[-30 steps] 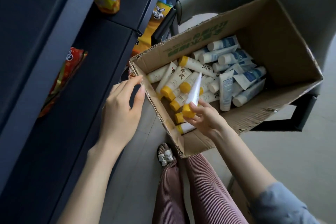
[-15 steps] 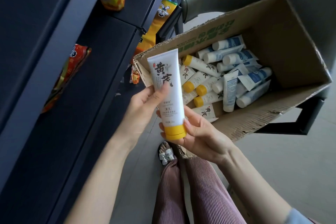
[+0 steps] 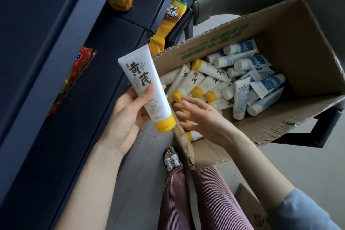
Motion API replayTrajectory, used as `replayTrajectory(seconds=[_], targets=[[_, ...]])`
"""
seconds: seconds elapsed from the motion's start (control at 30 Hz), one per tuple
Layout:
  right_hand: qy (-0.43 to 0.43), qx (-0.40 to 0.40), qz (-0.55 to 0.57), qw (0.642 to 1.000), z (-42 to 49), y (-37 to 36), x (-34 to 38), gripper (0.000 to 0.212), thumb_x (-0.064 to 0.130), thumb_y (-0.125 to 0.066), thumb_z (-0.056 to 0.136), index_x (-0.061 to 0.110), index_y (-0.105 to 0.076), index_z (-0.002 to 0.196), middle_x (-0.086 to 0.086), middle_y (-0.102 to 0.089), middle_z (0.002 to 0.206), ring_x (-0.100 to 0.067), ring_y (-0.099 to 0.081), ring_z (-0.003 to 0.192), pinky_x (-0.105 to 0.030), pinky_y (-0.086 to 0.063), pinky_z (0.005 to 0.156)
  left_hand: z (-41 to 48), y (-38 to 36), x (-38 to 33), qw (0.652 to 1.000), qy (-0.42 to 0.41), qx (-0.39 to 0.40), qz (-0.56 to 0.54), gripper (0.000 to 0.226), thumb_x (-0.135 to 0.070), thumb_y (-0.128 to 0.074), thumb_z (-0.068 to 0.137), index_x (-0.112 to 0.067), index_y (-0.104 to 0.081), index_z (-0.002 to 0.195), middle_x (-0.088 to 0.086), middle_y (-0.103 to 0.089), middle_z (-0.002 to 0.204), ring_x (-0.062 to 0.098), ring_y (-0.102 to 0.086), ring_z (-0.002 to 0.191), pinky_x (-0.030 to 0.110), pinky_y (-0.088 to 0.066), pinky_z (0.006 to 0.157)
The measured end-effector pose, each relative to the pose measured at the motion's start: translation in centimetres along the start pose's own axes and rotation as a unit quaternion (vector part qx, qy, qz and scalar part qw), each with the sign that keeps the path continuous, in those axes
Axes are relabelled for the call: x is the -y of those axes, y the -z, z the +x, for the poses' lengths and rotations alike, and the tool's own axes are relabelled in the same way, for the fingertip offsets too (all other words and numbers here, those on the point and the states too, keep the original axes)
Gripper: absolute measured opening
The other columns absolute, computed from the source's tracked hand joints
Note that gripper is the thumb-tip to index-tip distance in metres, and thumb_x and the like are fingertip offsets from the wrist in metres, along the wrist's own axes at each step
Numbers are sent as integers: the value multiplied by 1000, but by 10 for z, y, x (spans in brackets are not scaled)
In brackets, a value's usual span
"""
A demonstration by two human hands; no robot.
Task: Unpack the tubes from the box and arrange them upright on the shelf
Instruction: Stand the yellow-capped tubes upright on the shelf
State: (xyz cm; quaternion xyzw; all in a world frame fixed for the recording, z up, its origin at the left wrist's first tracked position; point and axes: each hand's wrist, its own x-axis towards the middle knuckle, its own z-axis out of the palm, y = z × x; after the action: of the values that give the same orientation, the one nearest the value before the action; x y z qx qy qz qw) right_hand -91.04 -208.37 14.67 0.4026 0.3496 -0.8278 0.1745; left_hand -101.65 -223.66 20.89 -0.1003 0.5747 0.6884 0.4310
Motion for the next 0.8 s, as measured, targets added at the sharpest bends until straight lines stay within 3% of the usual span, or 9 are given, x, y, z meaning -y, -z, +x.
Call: replayTrajectory(seconds=[0.07, 0.17, 0.3, 0.4, 0.6, 0.8], targets=[[5, -108, -23, 994, 18, 5, 2, 52, 25, -67, 85, 15, -48, 132, -7, -56, 127, -15, -59, 102, -31, -53, 83, 3, 4, -3, 999, -6, -14, 37, 38, -32, -62, 76, -20, -60, 113, -2, -72, 99, 15, -67, 93, 30, -57, 77], [1, -198, -14, 980, 45, 14, 4, 62, 23, -68, 86, 10, -37, 137, -12, -48, 136, -18, -49, 116, -36, -49, 91, 6, 8, -5, 996, -20, -42, 81, 36, -33, -65, 73, -22, -61, 107, -9, -72, 92, 9, -68, 88, 25, -57, 69], [-58, -242, 26, 968, 79, 11, 3, 80, 28, -70, 85, 7, -22, 146, -12, -37, 145, -24, -42, 131, -39, -47, 97, 9, 11, -3, 995, -20, -59, 78, 35, -34, -65, 73, -23, -62, 106, -11, -72, 92, 5, -68, 86, 22, -55, 65], [-84, -261, 51, 960, 103, 2, 6, 72, 31, -68, 87, 8, -28, 142, -12, -39, 143, -24, -45, 126, -36, -48, 91, 10, 13, -1, 996, -14, -66, 66, 35, -35, -65, 72, -22, -63, 105, -9, -72, 93, 6, -68, 86, 22, -55, 64], [-88, -337, 93, 933, 136, -17, 13, 75, 29, -69, 85, 5, -28, 144, -14, -36, 146, -31, -39, 132, -44, -38, 107, 14, 17, 0, 995, 8, -78, 54, 35, -38, -66, 71, -23, -64, 102, -4, -72, 94, 11, -69, 87, 25, -57, 66], [-74, -355, 114, 925, 139, -20, 15, 66, 17, -71, 84, 3, -35, 138, -15, -48, 133, -29, -51, 119, -40, -47, 98, 13, 19, -2, 995, 12, -87, 47, 36, -32, -66, 71, -20, -63, 104, 3, -72, 103, 14, -69, 89, 24, -56, 64]])
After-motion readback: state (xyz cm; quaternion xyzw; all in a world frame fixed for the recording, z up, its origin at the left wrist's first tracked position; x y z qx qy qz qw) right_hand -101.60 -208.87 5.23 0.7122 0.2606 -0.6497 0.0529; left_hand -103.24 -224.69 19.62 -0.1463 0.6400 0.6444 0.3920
